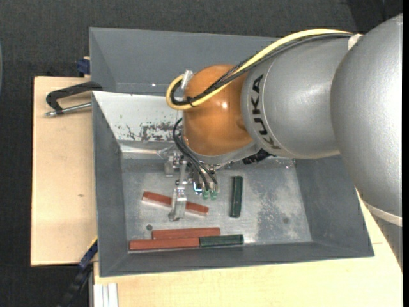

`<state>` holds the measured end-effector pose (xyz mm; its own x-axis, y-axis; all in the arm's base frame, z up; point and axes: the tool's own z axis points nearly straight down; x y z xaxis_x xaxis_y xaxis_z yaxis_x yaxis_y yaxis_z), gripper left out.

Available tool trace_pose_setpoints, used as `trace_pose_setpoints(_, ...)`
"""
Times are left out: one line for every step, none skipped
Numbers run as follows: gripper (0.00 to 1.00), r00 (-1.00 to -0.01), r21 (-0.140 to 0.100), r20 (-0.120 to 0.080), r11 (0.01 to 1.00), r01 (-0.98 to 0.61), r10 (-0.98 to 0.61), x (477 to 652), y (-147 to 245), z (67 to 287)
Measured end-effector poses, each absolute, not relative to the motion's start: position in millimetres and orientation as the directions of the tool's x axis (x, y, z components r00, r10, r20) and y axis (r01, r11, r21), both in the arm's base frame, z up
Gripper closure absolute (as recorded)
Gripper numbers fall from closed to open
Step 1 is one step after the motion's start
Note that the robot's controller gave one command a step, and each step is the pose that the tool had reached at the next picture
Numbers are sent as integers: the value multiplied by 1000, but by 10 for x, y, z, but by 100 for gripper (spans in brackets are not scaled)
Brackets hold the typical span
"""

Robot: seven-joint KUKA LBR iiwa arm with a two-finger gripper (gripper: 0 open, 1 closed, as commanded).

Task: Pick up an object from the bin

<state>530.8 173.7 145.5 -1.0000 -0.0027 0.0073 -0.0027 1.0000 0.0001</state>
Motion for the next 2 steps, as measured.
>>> trace_pose_setpoints(0,-1000,2,-1,1000,0,0,5331,1728,1503)
trace_pose_setpoints(0,-996,3,-4,996,85,85,5364,1401,958)
